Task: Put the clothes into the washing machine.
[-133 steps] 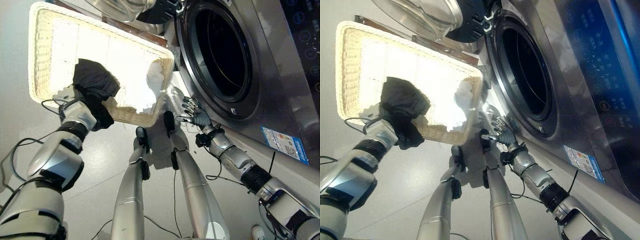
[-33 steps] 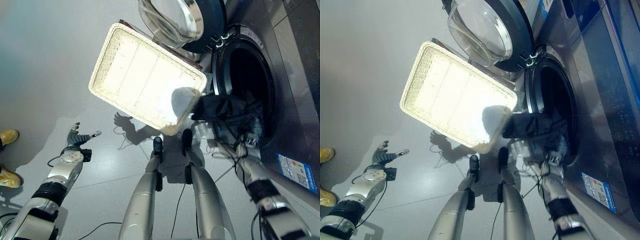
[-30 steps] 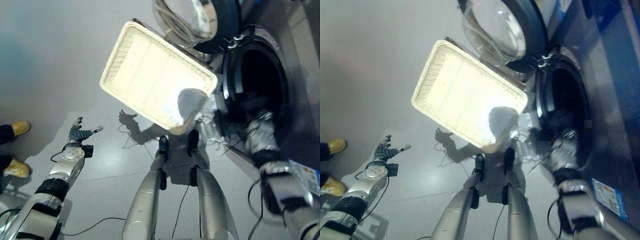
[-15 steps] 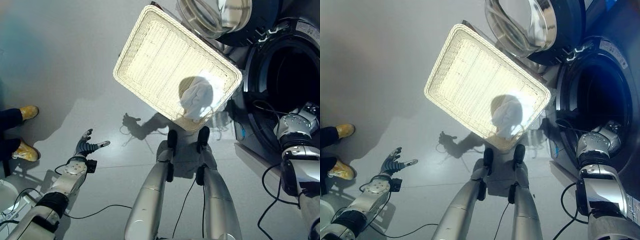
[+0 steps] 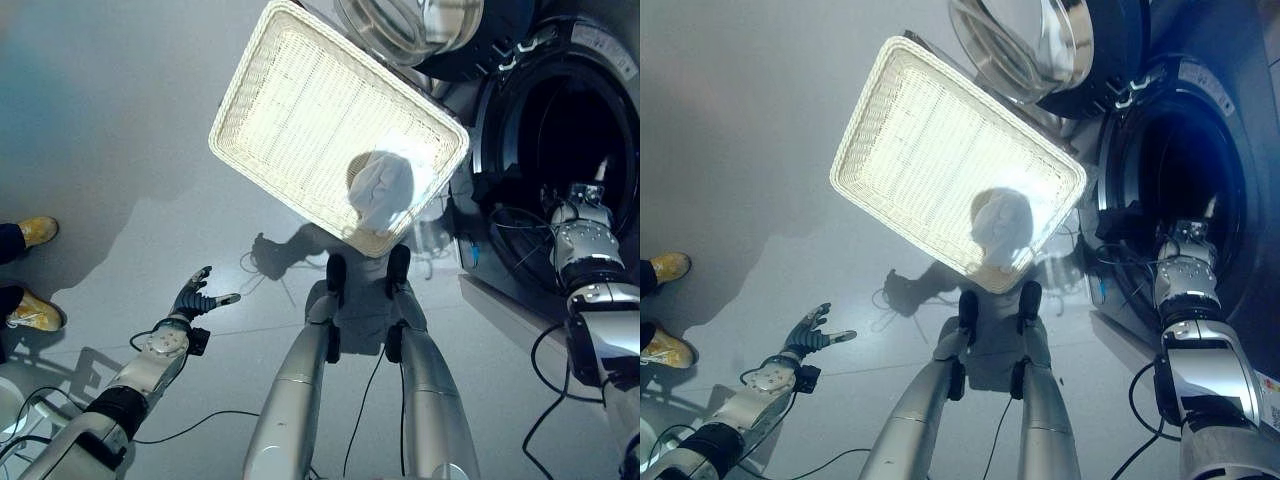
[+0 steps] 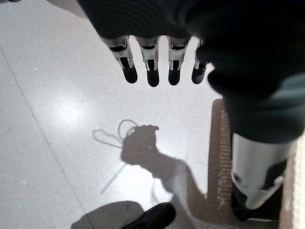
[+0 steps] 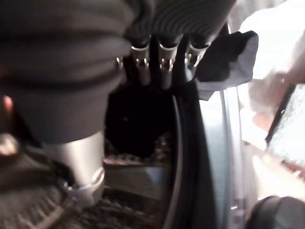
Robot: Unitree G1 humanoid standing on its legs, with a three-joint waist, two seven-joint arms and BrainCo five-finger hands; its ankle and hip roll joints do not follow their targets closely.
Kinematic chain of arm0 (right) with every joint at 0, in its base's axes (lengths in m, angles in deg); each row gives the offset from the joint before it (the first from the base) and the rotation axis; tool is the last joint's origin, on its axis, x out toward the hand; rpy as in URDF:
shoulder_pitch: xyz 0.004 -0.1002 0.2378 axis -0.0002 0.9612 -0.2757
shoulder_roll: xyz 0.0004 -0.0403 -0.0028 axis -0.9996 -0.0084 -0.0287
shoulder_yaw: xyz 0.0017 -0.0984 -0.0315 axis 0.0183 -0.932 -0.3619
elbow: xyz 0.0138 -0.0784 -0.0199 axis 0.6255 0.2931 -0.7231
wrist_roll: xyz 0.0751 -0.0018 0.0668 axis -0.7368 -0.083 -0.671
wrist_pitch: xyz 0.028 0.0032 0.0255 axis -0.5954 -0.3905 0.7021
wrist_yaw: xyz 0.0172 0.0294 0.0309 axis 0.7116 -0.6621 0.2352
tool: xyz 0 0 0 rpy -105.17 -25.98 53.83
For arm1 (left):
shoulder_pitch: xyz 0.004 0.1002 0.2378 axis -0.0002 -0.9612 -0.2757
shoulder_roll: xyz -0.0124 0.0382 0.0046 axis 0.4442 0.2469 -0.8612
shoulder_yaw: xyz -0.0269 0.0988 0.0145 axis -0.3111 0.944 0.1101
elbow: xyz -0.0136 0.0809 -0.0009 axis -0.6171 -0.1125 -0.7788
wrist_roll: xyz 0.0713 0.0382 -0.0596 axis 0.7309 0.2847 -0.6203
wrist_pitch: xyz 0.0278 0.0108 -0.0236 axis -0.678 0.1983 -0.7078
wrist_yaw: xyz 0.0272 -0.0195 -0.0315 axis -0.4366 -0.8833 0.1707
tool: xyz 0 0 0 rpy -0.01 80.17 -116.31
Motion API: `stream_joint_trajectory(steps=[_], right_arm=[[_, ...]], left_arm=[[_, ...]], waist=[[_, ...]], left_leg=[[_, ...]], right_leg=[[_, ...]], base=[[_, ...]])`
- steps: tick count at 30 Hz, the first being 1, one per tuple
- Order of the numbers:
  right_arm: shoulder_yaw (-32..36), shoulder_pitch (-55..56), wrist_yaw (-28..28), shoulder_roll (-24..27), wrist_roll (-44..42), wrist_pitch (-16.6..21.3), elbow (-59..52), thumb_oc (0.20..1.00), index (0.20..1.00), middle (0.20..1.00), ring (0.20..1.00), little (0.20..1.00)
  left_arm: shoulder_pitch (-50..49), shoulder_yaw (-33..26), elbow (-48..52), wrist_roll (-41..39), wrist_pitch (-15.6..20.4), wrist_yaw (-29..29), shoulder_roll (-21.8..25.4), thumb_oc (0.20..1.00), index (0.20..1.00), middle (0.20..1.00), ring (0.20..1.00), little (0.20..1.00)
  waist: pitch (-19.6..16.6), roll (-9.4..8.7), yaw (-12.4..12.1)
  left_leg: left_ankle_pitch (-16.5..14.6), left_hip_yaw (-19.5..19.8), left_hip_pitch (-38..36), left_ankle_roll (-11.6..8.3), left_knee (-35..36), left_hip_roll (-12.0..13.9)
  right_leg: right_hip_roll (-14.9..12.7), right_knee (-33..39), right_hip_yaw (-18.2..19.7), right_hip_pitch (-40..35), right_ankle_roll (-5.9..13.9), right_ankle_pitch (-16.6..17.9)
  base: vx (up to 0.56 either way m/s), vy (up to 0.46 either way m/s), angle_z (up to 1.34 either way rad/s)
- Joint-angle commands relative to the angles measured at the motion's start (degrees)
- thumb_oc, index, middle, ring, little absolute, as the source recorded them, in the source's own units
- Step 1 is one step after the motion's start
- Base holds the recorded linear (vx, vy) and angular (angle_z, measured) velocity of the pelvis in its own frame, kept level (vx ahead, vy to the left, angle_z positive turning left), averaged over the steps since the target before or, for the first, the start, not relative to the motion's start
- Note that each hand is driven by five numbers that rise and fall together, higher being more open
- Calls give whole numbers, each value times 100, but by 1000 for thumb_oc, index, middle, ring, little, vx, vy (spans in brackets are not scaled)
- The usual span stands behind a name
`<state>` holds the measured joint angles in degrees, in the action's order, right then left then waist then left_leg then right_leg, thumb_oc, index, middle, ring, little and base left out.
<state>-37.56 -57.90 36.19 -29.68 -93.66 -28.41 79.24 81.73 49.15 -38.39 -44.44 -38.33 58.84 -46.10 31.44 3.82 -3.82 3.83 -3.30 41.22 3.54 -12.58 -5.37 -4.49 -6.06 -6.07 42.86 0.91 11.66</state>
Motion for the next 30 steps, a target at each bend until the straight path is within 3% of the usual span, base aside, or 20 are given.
stream_joint_trajectory(steps=[1,2,3,4,10,11,13,15,20,24,29,30], right_arm=[[-312,-108,-127,814,477,-206,-87,1000,1000,1000,1000,1000],[-546,-252,-574,793,1158,-1024,312,1000,1000,1000,1000,1000],[-546,-252,-574,793,1158,-1024,312,1000,1000,1000,1000,1000],[-706,-328,-910,871,1321,-1752,619,1000,1000,1000,1000,1000],[-706,-328,-910,871,1321,-1752,619,1000,1000,1000,1000,1000],[-618,-194,-1205,1043,1236,-2263,902,1000,1000,1000,1000,1000],[-610,-202,-1352,1008,1338,-2065,846,1000,1000,1000,1000,1000],[-377,-59,-1367,890,993,-820,286,1000,1000,1000,1000,1000],[-132,154,-1764,627,441,-712,-173,1000,1000,1000,1000,1000],[8,340,-2023,511,113,-370,-537,1000,1000,1000,1000,1000],[94,589,-2143,374,110,-192,-835,1000,1000,1000,1000,1000],[87,780,-2065,267,622,-128,-971,1000,1000,1000,1000,1000]], left_arm=[[-94,-110,-125,22,12,122,-129,1000,1000,1000,1000,1000],[-96,-95,-172,17,28,71,-226,1000,1000,1000,1000,1000],[-96,-95,-172,17,28,71,-226,1000,1000,1000,1000,1000],[-104,-80,-184,46,38,35,-258,1000,1000,1000,1000,1000],[-104,-80,-184,46,38,35,-258,1000,1000,1000,1000,1000],[-163,-38,-13,-26,-26,40,-228,1000,1000,1000,1000,1000],[-162,2,41,-52,-22,61,-236,1000,1000,1000,1000,1000],[-248,28,182,-80,-50,192,-303,1000,1000,1000,1000,1000],[-273,62,170,-30,6,269,-452,1000,1000,1000,1000,1000],[-324,35,157,-35,60,275,-493,1000,1000,1000,1000,1000],[-315,7,160,-53,51,294,-536,1000,1000,1000,1000,1000],[-310,-18,187,-69,1,331,-572,1000,1000,1000,1000,1000]], waist=[[-164,514,-116],[-164,602,-152],[-164,602,-152],[-164,638,-173],[-164,638,-173],[-164,625,-168],[-164,628,-169],[-164,619,-109],[-164,613,-59],[-164,587,-11],[-164,556,52],[-164,531,81]], left_leg=[[143,227,-168,-349,345,-64],[187,206,-85,-347,383,-69],[187,206,-85,-347,383,-69],[221,176,-33,-343,416,-64],[221,176,-33,-343,416,-64],[266,159,70,-333,490,-36],[280,143,85,-331,528,-29],[270,136,65,-354,562,-21],[273,106,34,-358,623,-25],[285,63,-19,-368,683,-13],[280,12,-97,-367,723,-16],[273,-9,-134,-367,745,-16]], right_leg=[[206,-825,-409,-205,180,-906],[199,-843,-399,-96,171,-911],[199,-843,-399,-96,171,-911],[205,-836,-400,-33,167,-901],[205,-836,-400,-33,167,-901],[225,-804,-400,102,211,-813],[229,-759,-398,124,224,-776],[239,-720,-372,119,251,-752],[237,-660,-332,118,274,-712],[238,-629,-313,85,302,-686],[234,-569,-291,33,328,-638],[226,-533,-297,3,345,-613]], base=[[-27,30,0],[-27,30,0],[-45,39,-1],[0,0,0],[0,0,-3],[0,0,0],[-6,5,3],[-8,48,4],[-15,51,-8],[-22,42,-1],[-29,57,0],[-57,94,2]])
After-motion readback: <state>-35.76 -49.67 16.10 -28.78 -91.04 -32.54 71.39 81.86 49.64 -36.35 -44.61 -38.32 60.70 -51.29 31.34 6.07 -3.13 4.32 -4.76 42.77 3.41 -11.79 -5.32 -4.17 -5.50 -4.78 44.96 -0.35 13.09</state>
